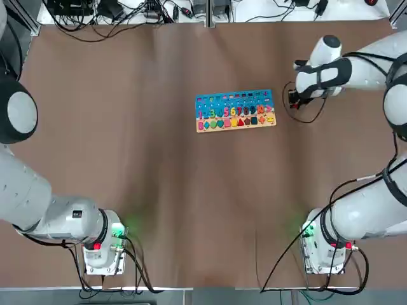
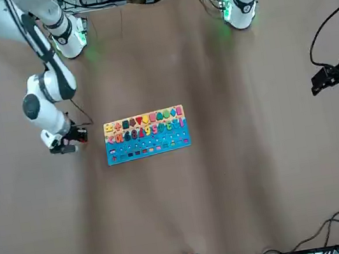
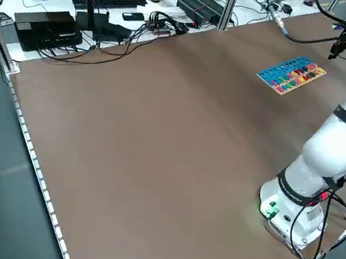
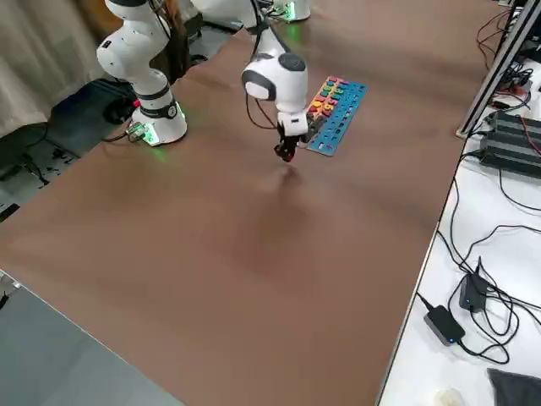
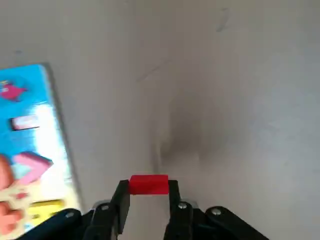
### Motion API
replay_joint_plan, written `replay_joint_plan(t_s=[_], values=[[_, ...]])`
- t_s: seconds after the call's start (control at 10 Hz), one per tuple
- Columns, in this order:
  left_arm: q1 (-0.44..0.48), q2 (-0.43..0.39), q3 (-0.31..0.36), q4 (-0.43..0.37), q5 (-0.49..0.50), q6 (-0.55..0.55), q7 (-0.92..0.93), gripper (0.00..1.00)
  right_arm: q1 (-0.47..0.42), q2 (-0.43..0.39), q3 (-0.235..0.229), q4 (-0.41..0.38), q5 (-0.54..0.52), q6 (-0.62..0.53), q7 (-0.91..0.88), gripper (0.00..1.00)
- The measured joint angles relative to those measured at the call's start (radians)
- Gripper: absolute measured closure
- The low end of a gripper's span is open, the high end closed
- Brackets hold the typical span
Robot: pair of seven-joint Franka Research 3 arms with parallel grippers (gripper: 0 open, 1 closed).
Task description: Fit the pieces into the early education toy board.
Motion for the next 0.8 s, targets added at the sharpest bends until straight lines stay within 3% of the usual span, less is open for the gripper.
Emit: replay_joint_plan(t_s=[0.4, 0.8], values=[[0.010, -0.002, 0.002, 0.008, 0.001, 0.000, 0.015, 0.00, 0.136, 0.000, 0.001, 0.073, 0.023, -0.085, 0.107, 0.64], [0.005, -0.002, 0.000, 0.009, 0.001, 0.000, 0.018, 0.00, 0.175, 0.059, 0.000, 0.201, 0.029, -0.165, 0.109, 0.64]])
